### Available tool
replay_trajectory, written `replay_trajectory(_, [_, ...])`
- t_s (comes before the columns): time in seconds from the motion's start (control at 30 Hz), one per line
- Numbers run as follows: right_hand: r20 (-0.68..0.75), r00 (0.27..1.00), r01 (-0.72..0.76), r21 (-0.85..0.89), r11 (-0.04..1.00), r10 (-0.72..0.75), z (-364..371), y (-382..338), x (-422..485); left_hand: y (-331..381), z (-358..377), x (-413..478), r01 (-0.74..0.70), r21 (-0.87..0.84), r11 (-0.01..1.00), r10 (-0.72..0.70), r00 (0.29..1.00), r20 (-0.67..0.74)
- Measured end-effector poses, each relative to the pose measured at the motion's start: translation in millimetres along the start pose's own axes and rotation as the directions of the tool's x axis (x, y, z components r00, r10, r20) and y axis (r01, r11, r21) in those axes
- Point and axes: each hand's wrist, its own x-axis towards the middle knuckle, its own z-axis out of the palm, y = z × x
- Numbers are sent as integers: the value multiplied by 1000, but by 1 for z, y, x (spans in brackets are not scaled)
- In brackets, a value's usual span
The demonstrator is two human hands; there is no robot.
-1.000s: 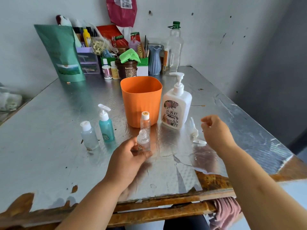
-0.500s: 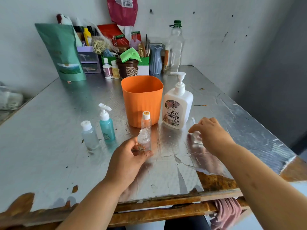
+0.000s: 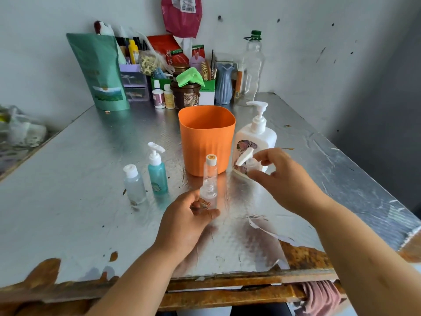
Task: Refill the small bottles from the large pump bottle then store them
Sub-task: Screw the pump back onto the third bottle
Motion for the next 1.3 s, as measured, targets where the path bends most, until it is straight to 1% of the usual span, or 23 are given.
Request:
replay_trajectory(0.07, [-15, 998, -57, 281, 958, 63, 0, -18, 3, 0, 0, 0, -14, 9, 1000, 14, 1000, 0])
replay_trajectory(0.13, [11, 997, -74, 512, 856, 79, 3, -32, 6, 0, -1, 0, -19, 15, 1000, 19, 1000, 4])
replay_trajectory(0.2, [51, 997, -77, 624, 777, 58, 9, -44, 8, 1, -1, 0, -17, 27, 999, 17, 1000, 3])
replay_trajectory(0.27, [69, 997, -74, 659, 748, 38, 15, -51, 9, 1, -1, -1, -17, 37, 999, 17, 1000, 0])
replay_trajectory(0.4, [41, 999, -39, 677, 735, 16, 20, -59, 11, 1, -1, 0, -6, 45, 999, 6, 1000, 0])
replay_trajectory(0.5, [26, 1000, -12, 664, 748, -7, 18, -62, 13, 0, -1, 0, 8, 45, 999, -8, 1000, 0])
replay_trajectory(0.63, [79, 996, -10, 616, 788, -49, 25, -60, 12, 0, -1, 0, -1, 53, 999, 1, 1000, 3])
replay_trajectory(0.73, [142, 989, -43, 563, 825, -46, 37, -50, 8, 0, -1, 0, -24, 59, 998, 24, 1000, 6])
replay_trajectory(0.87, [254, 967, -92, 395, 914, -13, 52, -33, 0, -2, 0, 1, -53, 27, 998, 53, 998, -15])
replay_trajectory(0.97, [306, 952, -119, 401, 908, -10, 56, -29, -6, -2, 0, 1, -71, 13, 997, 72, 997, -18])
replay_trajectory(1.07, [283, 959, -139, 407, 903, 20, 52, -31, -7, 0, 1, 1, -92, 18, 996, 93, 996, -16])
replay_trajectory(1.13, [279, 960, -115, 420, 900, -7, 48, -33, -5, 0, 1, 0, -98, 33, 995, 98, 995, -13])
replay_trajectory(1.2, [279, 960, -82, 392, 916, -34, 46, -35, -3, 0, 1, 1, -93, 42, 995, 94, 995, -15])
replay_trajectory(1.3, [237, 971, -89, 363, 928, 1, 45, -37, 0, -1, 1, 1, -77, 35, 996, 78, 997, -17])
